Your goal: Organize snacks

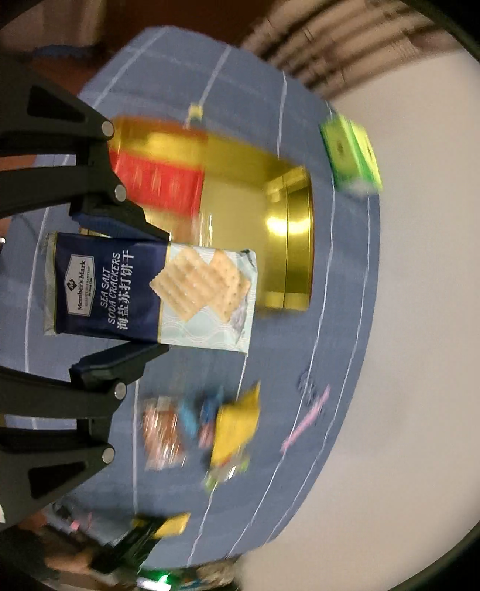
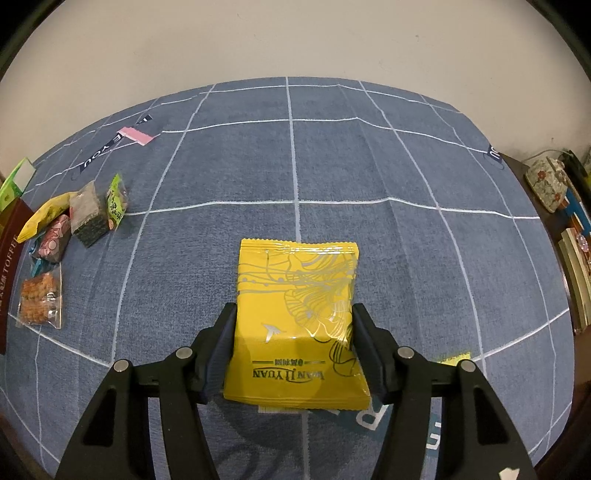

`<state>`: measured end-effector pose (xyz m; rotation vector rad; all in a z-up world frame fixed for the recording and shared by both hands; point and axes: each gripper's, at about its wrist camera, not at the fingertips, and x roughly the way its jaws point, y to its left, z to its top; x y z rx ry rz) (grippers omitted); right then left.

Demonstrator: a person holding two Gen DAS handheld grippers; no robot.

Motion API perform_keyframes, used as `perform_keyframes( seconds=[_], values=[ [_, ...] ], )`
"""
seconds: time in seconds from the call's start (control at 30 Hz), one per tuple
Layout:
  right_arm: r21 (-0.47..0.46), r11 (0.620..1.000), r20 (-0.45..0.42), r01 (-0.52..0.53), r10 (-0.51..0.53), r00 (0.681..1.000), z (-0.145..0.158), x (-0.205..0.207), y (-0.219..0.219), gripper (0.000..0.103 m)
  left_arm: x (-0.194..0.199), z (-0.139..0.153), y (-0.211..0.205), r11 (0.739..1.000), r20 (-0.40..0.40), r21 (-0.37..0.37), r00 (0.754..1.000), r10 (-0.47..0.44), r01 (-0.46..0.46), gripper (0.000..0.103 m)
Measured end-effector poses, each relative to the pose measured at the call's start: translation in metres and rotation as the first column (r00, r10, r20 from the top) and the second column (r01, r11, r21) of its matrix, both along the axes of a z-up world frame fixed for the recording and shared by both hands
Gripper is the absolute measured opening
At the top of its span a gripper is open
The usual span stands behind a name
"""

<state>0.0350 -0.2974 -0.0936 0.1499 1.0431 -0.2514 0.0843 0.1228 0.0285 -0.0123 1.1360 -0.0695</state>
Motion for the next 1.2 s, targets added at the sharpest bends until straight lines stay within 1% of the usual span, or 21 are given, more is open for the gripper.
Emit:
perform_keyframes(
  seconds=[0.07,0.2,0.3,0.37,0.47,0.57,0.77,1.0,1.2],
  values=[
    [0.001,1.000,-0.001,0.002,-0.002,1.000,0.000,0.001,0.000,0.056,0.007,-0.004,0.024,0.998,-0.004,0.037,0.999,0.042,-0.042,0.052],
    [0.002,1.000,-0.003,0.007,-0.007,1.000,0.000,0.001,0.001,0.056,0.016,-0.015,0.056,0.993,-0.022,0.096,0.997,0.076,-0.074,0.052],
    [0.002,1.000,-0.004,0.013,-0.013,1.000,0.000,0.001,0.001,0.056,0.022,-0.025,0.071,0.989,-0.037,0.122,0.995,0.094,-0.089,0.052],
    [0.001,1.000,-0.005,0.016,-0.016,1.000,0.000,0.001,0.001,0.056,0.023,-0.030,0.078,0.989,-0.046,0.120,0.995,0.090,-0.083,0.052],
    [0.000,1.000,-0.008,0.020,-0.020,1.000,0.000,0.001,0.001,0.056,0.029,-0.038,0.080,0.992,-0.068,0.111,0.996,0.062,-0.054,0.052],
    [0.002,1.000,-0.008,0.028,-0.028,1.000,0.001,0.001,0.002,0.056,0.033,-0.046,0.079,0.991,-0.076,0.129,0.996,0.051,-0.041,0.052],
    [0.004,0.999,-0.013,0.037,-0.037,0.999,0.000,0.001,0.001,0.056,0.033,-0.060,0.080,0.989,-0.099,0.141,0.993,0.057,-0.043,0.052],
    [0.004,0.999,-0.014,0.052,-0.052,0.999,0.001,0.000,0.002,0.056,0.034,-0.072,0.085,0.990,-0.128,0.129,0.989,0.076,-0.059,0.052],
    [0.002,0.998,-0.017,0.065,-0.065,0.998,0.002,0.001,0.004,0.056,0.032,-0.075,0.083,0.989,-0.120,0.136,0.990,0.074,-0.057,0.052]
  ],
)
